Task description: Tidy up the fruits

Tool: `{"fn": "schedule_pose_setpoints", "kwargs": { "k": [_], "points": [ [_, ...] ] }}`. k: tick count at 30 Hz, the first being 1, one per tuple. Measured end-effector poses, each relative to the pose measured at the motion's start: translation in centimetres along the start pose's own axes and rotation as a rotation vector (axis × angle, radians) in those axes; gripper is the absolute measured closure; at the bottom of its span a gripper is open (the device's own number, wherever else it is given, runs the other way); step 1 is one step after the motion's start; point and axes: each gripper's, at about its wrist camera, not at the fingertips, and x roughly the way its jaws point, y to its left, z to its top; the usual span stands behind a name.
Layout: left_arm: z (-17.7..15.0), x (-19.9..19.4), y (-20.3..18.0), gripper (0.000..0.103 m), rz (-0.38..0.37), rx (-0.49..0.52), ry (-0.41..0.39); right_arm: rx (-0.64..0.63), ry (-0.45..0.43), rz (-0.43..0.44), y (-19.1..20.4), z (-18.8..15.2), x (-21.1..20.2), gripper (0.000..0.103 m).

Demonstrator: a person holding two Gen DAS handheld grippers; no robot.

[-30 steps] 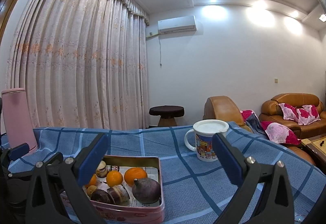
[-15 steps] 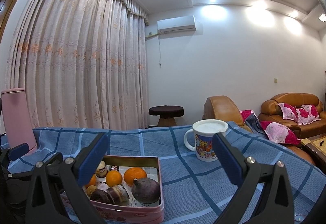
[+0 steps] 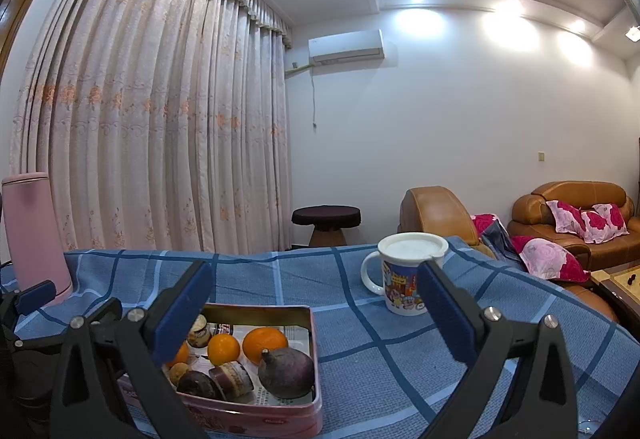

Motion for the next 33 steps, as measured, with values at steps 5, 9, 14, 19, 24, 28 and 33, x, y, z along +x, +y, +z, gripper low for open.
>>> {"fn": "schedule_pose_setpoints", "kwargs": {
  "k": [5,9,14,19,24,28,33],
  "points": [
    [0.00,0.00,0.03,0.020,0.000,0.000,0.000,0.000,0.000,0.000,0.01,-0.01,0.00,0.000],
    [0.00,0.00,0.03,0.020,0.000,0.001,-0.001,0.001,-0.001,0.000,-0.02,0.01,-0.07,0.000],
    [-0.01,0.00,0.06,0.020,0.000,-0.001,0.001,0.000,0.000,0.000,0.03,-0.02,-0.01,0.000],
    [-0.05,0.06,0.29,0.020,0.000,-0.004,0.006,0.000,0.000,0.000,0.03,-0.01,0.00,0.000],
    [-0.12,0.07,0.26,0.020,0.001,0.001,0.004,-0.001,0.000,0.000,0.02,-0.01,0.00,0.000],
    [-0.14,0.12,0.08,0.020,0.004,0.005,0.005,0.000,0.000,0.000,-0.06,0.01,0.02,0.000],
    [-0.13,0.29,0.03,0.020,0.021,0.002,0.015,-0.002,0.000,-0.001,-0.10,0.02,0.02,0.000]
  ]
}}
